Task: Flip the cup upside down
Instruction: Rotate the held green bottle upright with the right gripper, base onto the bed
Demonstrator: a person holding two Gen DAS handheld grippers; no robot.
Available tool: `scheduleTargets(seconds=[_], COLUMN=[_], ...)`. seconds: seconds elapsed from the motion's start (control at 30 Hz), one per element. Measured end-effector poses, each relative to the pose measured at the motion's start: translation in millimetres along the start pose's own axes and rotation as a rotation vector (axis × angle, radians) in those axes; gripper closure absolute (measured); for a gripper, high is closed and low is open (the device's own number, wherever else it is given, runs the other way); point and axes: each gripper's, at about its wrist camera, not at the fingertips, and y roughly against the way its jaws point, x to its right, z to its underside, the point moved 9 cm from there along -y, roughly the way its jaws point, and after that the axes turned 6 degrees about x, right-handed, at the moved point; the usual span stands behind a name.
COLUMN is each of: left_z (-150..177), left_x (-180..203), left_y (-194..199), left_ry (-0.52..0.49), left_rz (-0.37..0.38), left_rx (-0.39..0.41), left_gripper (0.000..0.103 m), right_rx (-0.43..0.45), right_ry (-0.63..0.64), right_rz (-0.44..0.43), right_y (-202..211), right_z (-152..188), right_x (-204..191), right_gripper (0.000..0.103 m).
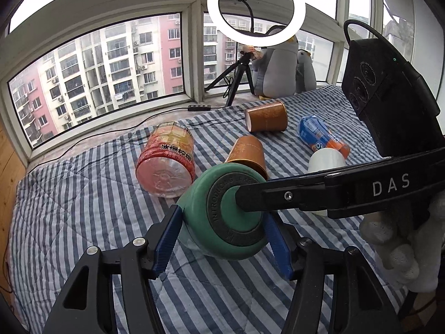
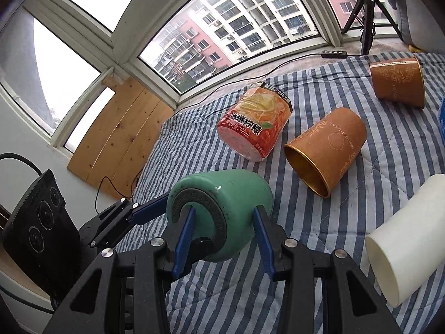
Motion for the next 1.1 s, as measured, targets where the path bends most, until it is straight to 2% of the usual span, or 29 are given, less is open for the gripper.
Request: scheduleTargets(seconds=[0.23,0.3,0.37,0.43,0.63,0.77,0.83,0.9,1.07,1.1], left_z=[-14.1,-15.1,-13.3,-10.9,-4.1,-0.7,0.6,1.2,-0.6,-0.9], left_x=[-24.4,-26.6,-27.3,-26.3,-26.1,-23.8,-23.7,-27.9,-32.3,-32.5], left_y=[-7.4,-9.7,-13.2,-16.0,-17.9,-27.1,-29.2,-31.5,-32.5,-32.3], left_ry=[0.084,0.083,0.07,0.044,-0.025,-0.057,-0.076,-0.06,-0.038,-0.039], left_rz=[0.034,0.046,0.036,0.016,-0.029,-0.057,-0.077,-0.081,-0.081,-0.083], left_rx=[0.054,0.063,0.074,0.089,0.145,0.15,0.156,0.153,0.164,0.165], left_gripper=[0.037,0.031,0.02,0.014,0.013,0.013,0.014,0.019,0.022,0.022], right_rx=[0.038,0.057,0.067,0.074,0.123,0.132,0.151,0.18,0.209,0.203], right_ry=[0.003,0.006,0.007,0.02,0.071,0.138,0.186,0.235,0.228,0.212], right_rz=[-0.021,-0.029,-0.045,-0.067,-0.043,-0.018,0.009,0.03,0.037,0.027], right_y=[-12.9,-16.7,-20.2,-23.6,-33.9,-41.1,-44.4,-44.3,-44.8,-45.9], right_z=[-23.3,-28.5,-32.8,-34.6,-40.3,-37.6,-33.0,-31.5,-32.1,-31.8], right_x=[-1.9,-2.9,-4.1,-8.6,-18.0,-24.6,-27.2,-28.5,-26.0,-26.1], right_gripper=[0.064,0.063,0.063,0.063,0.06,0.041,0.038,0.031,0.031,0.034])
